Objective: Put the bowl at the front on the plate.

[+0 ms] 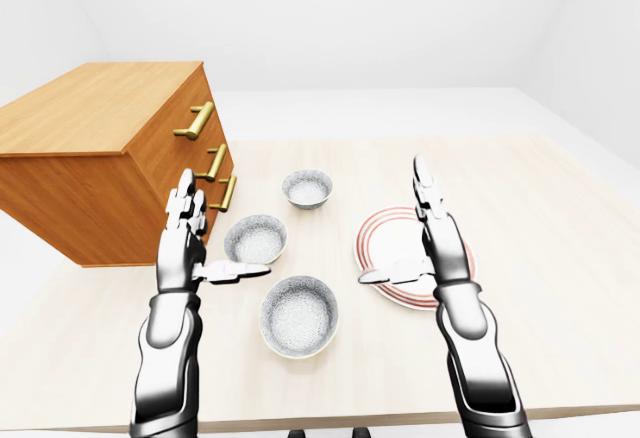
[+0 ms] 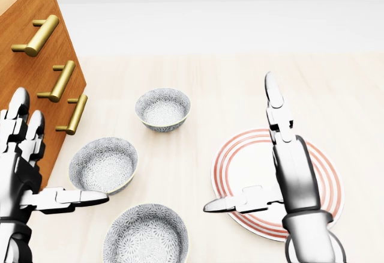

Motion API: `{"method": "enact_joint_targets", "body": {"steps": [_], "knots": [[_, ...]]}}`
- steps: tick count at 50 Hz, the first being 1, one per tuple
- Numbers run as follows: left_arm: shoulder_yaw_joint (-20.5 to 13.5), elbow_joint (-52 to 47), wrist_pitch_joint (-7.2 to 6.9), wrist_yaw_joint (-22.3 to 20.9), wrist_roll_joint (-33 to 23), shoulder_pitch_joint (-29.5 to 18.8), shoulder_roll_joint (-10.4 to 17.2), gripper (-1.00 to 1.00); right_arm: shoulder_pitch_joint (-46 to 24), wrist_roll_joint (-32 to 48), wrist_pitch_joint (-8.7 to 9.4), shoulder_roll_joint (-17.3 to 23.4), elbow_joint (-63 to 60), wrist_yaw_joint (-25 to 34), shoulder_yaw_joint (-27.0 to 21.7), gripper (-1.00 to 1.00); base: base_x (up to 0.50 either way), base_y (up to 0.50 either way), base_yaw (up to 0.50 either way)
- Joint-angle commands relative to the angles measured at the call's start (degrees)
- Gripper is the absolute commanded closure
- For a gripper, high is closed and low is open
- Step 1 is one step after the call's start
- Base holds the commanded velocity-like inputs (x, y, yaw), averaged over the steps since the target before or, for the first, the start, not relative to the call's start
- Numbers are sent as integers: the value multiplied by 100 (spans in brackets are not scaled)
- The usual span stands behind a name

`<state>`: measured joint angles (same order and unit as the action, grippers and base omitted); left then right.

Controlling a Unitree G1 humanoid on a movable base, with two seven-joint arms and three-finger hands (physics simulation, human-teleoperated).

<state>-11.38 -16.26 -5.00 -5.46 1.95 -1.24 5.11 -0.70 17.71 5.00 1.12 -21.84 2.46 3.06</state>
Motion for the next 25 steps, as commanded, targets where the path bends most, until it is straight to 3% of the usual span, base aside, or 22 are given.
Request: {"method": "enact_joint_targets", "body": {"steps": [1, 25], "knots": [[-178, 42, 0, 11, 83, -125, 113, -98, 101, 762, 0, -57, -215, 154, 342, -100, 0, 0, 0], [-388, 5, 0, 29, 185, -235, 249, -98, 312, 2112, 0, -174, -384, 415, 1011, -100, 0, 0, 0]]}}
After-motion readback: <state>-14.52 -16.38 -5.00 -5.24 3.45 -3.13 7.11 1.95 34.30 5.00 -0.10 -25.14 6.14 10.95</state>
